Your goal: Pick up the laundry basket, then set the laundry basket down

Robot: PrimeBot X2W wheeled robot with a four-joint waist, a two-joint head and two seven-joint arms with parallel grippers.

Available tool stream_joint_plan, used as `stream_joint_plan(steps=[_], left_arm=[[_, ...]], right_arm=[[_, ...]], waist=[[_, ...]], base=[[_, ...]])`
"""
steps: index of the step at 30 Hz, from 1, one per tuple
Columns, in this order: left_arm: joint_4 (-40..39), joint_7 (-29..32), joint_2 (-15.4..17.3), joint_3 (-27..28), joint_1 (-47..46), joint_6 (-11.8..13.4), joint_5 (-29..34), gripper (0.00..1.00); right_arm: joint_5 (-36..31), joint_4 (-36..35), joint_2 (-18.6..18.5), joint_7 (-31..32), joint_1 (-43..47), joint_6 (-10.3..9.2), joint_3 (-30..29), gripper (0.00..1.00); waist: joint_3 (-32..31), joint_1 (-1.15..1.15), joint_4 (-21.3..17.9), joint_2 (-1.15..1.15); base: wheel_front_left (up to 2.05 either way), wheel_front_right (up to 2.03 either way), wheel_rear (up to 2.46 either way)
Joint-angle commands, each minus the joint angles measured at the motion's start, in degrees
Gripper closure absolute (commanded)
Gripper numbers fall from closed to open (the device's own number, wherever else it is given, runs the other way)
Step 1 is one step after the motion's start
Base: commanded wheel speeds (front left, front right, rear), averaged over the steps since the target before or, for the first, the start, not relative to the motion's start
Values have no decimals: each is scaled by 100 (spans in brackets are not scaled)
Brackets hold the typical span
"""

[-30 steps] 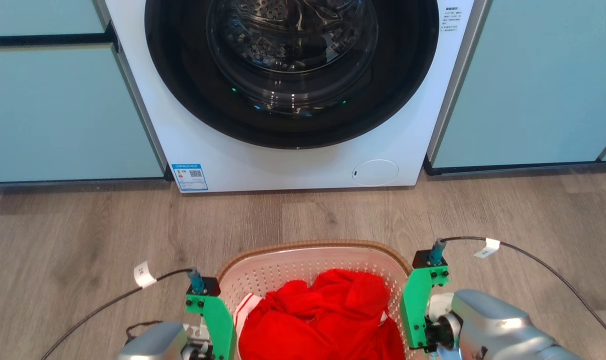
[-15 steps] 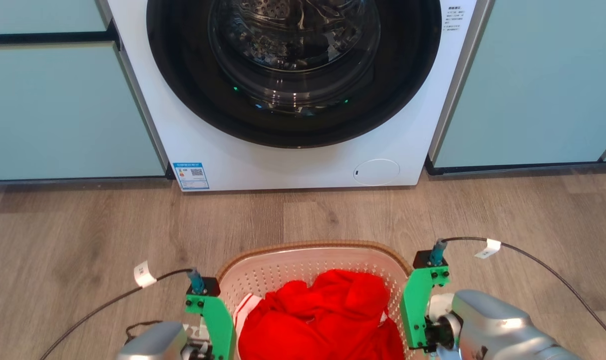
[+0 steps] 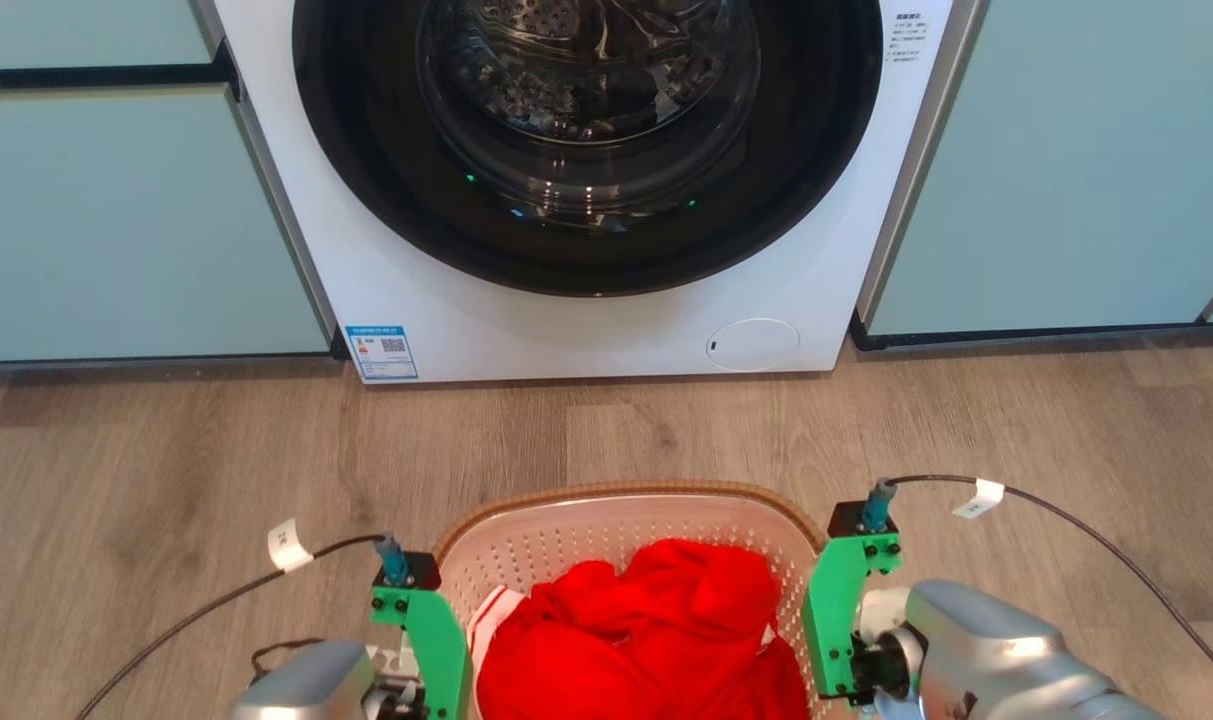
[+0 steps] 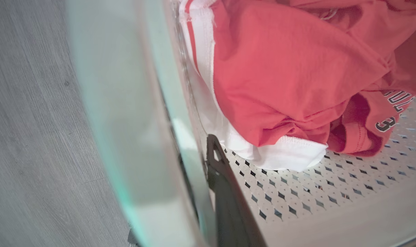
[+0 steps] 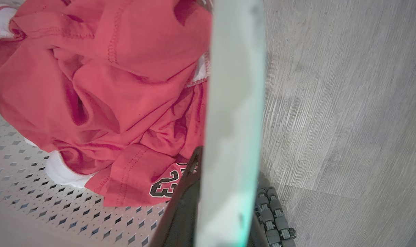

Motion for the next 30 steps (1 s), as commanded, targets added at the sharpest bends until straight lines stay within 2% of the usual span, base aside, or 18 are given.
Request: stream_joint_plan(steps=[1, 30], left_arm=[[-167, -32, -20, 75, -440, -54, -29, 100], [-165, -17, -40, 20, -464, -54, -46, 100]], right_arm=[[38, -167, 159, -73, -164, 43, 11, 100], [92, -136, 145, -42, -163, 43, 52, 100]], waist=[[1, 0, -3, 0], [5, 0, -36, 0]], base=[[0, 0, 0], [0, 0, 0]])
